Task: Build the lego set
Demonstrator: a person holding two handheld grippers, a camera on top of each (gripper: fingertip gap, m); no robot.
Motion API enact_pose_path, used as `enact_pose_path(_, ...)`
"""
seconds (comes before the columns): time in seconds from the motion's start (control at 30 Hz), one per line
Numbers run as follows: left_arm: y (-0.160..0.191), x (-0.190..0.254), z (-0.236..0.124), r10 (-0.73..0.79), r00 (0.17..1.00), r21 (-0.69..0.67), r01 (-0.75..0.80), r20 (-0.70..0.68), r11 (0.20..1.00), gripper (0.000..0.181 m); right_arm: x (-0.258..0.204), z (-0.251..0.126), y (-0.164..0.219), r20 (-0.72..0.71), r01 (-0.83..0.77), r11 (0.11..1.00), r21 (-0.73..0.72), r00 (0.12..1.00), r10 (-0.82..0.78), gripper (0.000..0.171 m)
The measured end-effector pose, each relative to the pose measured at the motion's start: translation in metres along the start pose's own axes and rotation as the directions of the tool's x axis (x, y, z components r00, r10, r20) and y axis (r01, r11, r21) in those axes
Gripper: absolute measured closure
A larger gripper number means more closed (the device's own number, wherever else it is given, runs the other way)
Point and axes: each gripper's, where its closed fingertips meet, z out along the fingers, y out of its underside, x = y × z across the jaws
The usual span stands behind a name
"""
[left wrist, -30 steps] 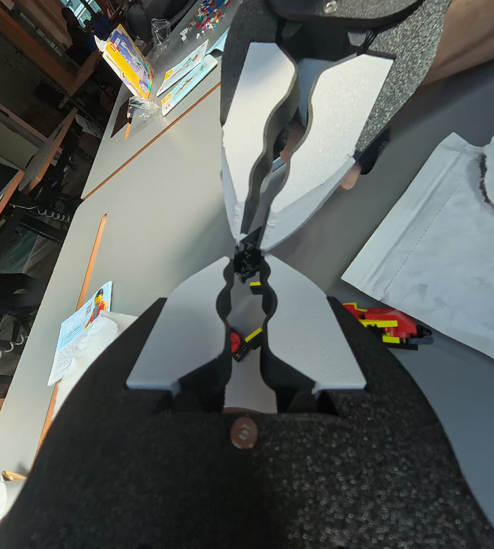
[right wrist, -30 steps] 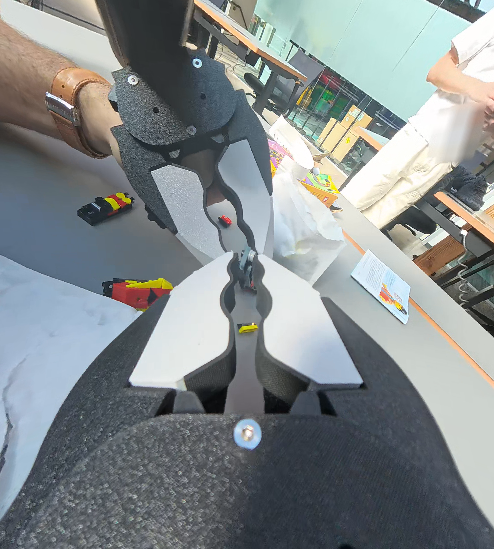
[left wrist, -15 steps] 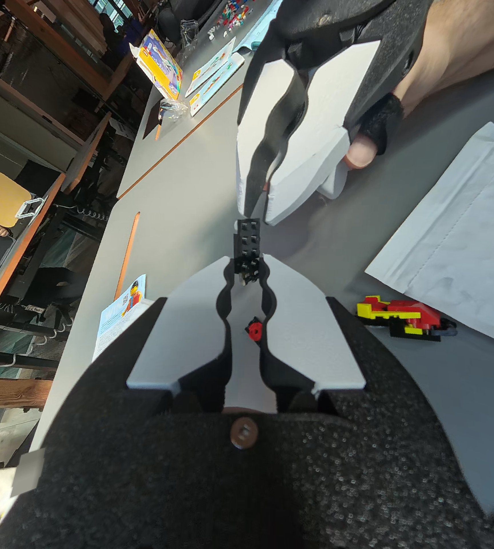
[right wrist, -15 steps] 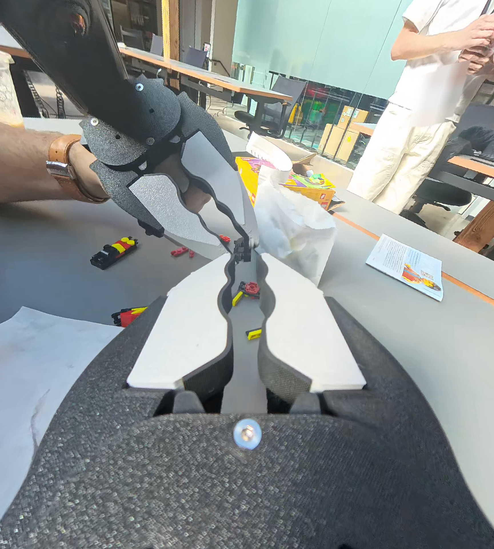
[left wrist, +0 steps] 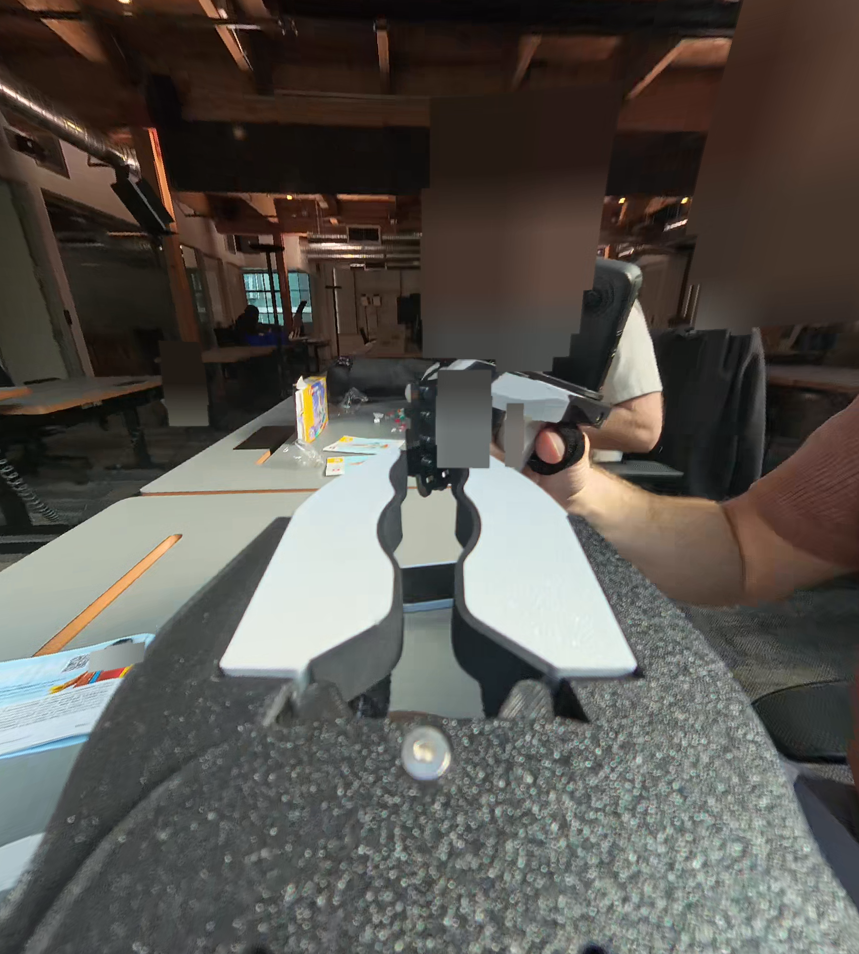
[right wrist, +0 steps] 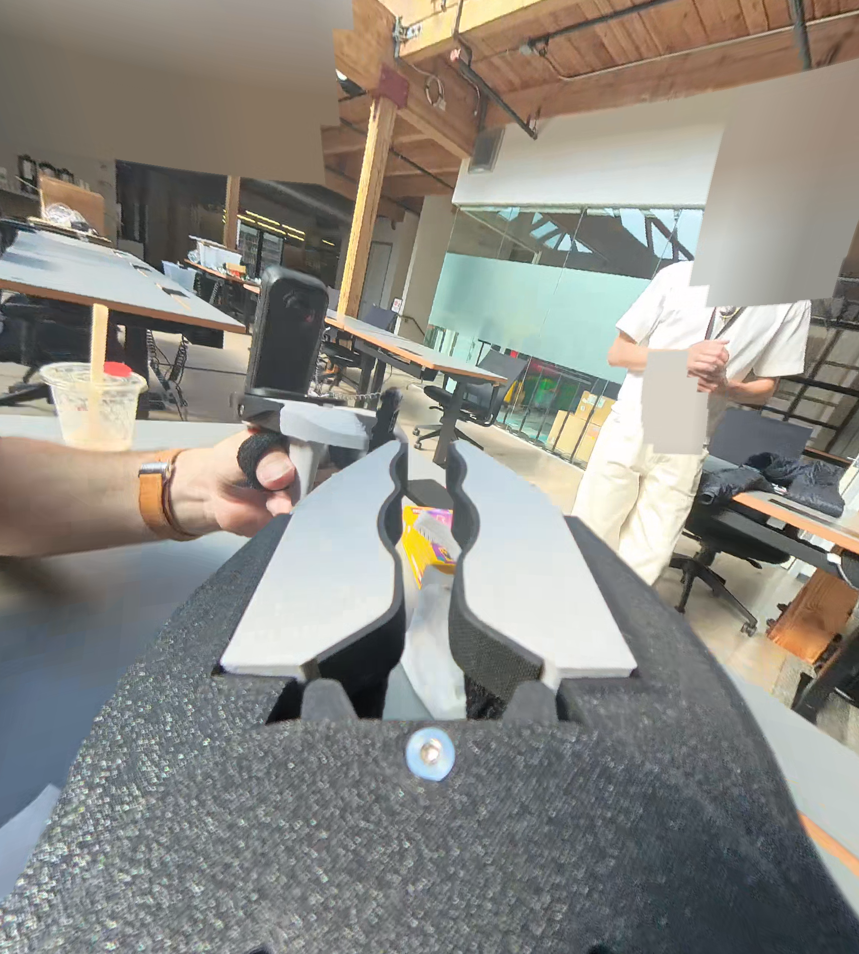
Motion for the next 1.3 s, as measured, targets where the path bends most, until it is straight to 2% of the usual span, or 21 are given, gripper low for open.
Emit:
enact_pose_path(0.1,-0.025,0.001,-0.011,-0.109,0.993,0.111,0.114,-0.055,0.987,0.166,0.01,0.026,-0.041,0.068,-0.036,0.997,0.073,0.997,0.031,0.158)
enact_pose_path(0.17,-0.04,0.001,-0.021,-0.172,0.979,0.182,0.189,-0.11,0.965,0.166,0.019,0.04,-0.053,0.066,-0.077,0.992,0.102,0.995,0.07,0.17)
enact_pose_path(0.23,-0.055,-0.004,-0.033,-0.21,0.966,0.252,0.243,-0.149,0.937,0.166,0.018,0.052,-0.056,0.095,-0.11,0.988,0.105,0.99,0.101,0.171)
enact_pose_path(0.33,-0.065,-0.011,-0.045,-0.191,0.967,0.278,0.232,-0.167,0.932,0.166,0.005,0.07,-0.046,0.151,-0.122,0.992,0.045,0.982,0.114,0.171)
enact_pose_path(0.43,-0.067,-0.012,-0.047,-0.158,0.97,0.247,0.201,-0.185,0.948,0.166,-0.003,0.079,-0.038,0.149,-0.045,0.999,0.011,0.988,0.043,0.171)
enact_pose_path(0.57,-0.064,0.0,-0.047,-0.138,0.951,0.189,0.195,-0.276,0.963,0.166,-0.026,0.083,-0.033,0.261,-0.068,0.998,-0.002,0.963,0.066,0.17)
enact_pose_path(0.77,-0.059,0.024,-0.049,-0.223,0.839,0.117,0.319,-0.496,0.94,0.166,-0.044,0.078,-0.043,0.388,-0.142,0.988,0.063,0.915,0.106,0.161)
enact_pose_path(0.87,-0.05,0.034,-0.045,-0.264,0.783,0.065,0.361,-0.563,0.93,0.166,-0.053,0.079,-0.036,0.439,-0.136,0.99,0.021,0.891,0.113,0.157)
enact_pose_path(1.0,-0.042,0.045,-0.043,-0.26,0.756,0.024,0.342,-0.601,0.939,0.166,-0.063,0.077,-0.036,0.526,-0.214,0.977,-0.004,0.83,0.184,0.156)
enact_pose_path(1.13,-0.036,0.054,-0.043,-0.251,0.738,-0.018,0.308,-0.627,0.951,0.166,-0.065,0.071,-0.042,0.597,-0.316,0.949,-0.004,0.76,0.256,0.162)
enact_pose_path(1.3,-0.032,0.056,-0.042,-0.263,0.731,-0.04,0.307,-0.63,0.951,0.166,-0.07,0.07,-0.037,0.621,-0.303,0.952,-0.038,0.74,0.26,0.162)
